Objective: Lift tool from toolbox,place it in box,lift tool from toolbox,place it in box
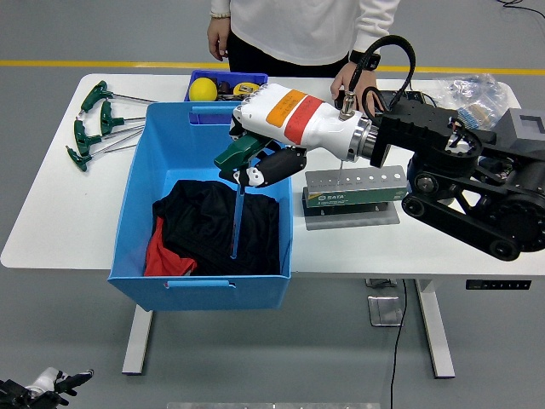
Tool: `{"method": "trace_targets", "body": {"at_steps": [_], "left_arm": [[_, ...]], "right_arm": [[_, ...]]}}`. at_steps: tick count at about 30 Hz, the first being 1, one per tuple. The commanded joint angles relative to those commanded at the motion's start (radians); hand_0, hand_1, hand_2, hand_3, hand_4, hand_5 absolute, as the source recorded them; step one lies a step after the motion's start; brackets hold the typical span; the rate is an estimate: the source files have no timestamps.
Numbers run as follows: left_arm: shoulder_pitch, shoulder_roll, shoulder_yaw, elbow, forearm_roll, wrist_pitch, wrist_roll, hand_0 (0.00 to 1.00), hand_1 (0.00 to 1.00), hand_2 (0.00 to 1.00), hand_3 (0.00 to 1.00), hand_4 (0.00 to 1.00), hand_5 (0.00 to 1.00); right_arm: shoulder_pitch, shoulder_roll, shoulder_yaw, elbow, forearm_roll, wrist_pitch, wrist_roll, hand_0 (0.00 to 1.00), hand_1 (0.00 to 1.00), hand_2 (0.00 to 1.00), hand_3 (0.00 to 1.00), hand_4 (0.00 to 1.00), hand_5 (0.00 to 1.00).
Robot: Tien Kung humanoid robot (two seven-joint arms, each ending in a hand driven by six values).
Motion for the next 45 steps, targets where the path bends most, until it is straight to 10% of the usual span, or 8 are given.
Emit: {"method": "trace_targets", "body": {"at_steps": [14,45], "left_arm": [[0.005,0.003,0.004,0.000,0.005,0.000,-0.001,0.643,0.628,0.666,0.647,0.687,0.691],[0.005,0.013,0.039,0.000,-0.037,0.001,-0.006,0.640,0.622,0.663,0.646,0.684,0.687]], "right_arm": [[0.028,0.055,-0.087,-0.062,0.014,0.010,-0.016,0.081,0.062,0.141,0.161,0.826,0.417],[0.078,0.119,-0.134,-0.085,-0.109,0.063,-0.084,0.096,0.058,0.134,0.345,0.783,0.453]]}}
